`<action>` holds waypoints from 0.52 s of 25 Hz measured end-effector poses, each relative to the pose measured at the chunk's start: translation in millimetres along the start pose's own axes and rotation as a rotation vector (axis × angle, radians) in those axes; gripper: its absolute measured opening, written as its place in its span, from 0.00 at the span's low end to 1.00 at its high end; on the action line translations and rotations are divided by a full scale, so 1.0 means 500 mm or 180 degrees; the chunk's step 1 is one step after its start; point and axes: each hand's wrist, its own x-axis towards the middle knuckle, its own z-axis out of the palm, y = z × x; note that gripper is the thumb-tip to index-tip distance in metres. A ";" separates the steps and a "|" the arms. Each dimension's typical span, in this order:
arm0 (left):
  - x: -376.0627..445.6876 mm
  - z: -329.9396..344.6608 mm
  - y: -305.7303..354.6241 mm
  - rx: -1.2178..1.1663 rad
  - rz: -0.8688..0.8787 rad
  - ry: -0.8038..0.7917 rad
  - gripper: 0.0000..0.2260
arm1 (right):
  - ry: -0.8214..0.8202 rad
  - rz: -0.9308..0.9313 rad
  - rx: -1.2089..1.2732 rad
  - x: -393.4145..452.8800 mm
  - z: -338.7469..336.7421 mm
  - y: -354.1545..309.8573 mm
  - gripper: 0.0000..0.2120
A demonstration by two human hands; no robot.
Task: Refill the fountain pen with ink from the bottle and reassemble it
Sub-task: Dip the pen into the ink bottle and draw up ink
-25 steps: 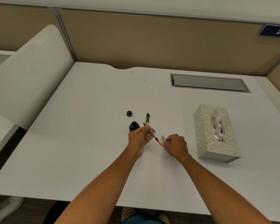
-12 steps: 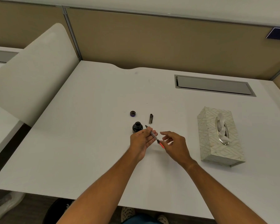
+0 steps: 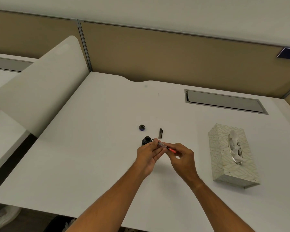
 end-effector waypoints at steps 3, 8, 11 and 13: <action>-0.004 -0.008 0.009 0.0433 0.0118 -0.0213 0.13 | 0.0248 0.0254 0.0170 0.020 0.012 -0.023 0.09; -0.011 -0.053 0.021 0.2276 0.1428 0.0087 0.04 | 0.0397 0.0376 0.0146 0.050 0.026 -0.046 0.06; -0.004 -0.071 0.046 0.2848 0.2364 0.0238 0.07 | 0.0442 0.0477 0.0081 0.060 0.044 -0.050 0.03; 0.013 -0.077 0.064 0.3130 0.2792 0.0217 0.10 | 0.0472 0.0499 0.0009 0.064 0.057 -0.054 0.03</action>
